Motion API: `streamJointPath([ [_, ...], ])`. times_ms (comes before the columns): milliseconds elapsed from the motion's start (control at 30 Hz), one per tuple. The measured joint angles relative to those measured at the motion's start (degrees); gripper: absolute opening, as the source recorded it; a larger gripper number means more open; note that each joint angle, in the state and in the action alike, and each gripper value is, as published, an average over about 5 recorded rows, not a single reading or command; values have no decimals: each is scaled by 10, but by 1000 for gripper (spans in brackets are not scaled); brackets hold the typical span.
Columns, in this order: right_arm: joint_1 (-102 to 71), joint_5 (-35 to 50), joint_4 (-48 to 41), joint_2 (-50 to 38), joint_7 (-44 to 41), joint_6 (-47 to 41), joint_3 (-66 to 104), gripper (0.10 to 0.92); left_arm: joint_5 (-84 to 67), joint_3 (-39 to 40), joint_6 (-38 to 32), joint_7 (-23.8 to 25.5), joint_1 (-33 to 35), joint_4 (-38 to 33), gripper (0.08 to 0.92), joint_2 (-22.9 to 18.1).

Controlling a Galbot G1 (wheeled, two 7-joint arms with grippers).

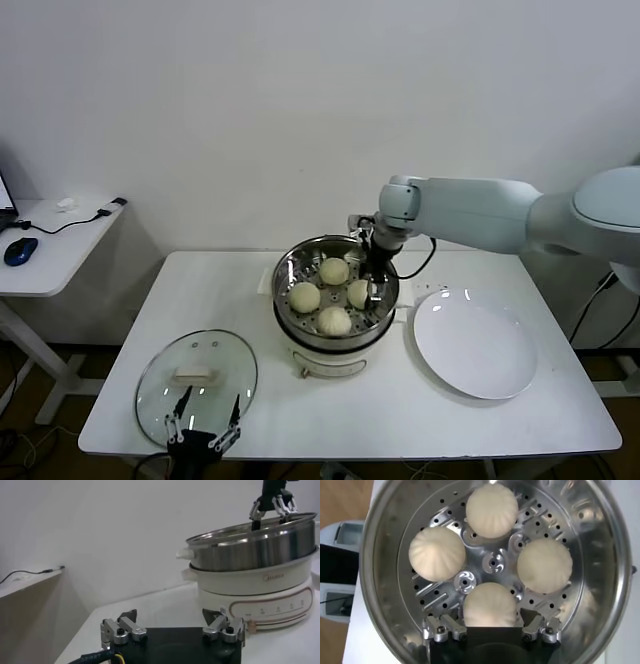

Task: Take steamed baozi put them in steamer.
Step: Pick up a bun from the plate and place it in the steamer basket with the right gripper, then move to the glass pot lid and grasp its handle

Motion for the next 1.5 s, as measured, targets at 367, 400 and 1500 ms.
streamJointPath([
  [367, 43, 42, 47, -79, 39, 41, 18, 823, 5, -3, 9, 1, -7, -10, 823, -1],
  [400, 45, 48, 55, -91, 50, 51, 21, 823, 5, -3, 10, 1, -8, -11, 823, -1],
  [1500, -805, -30, 374, -358, 450, 311, 916, 823, 151, -36, 53, -20, -21, -51, 823, -9],
])
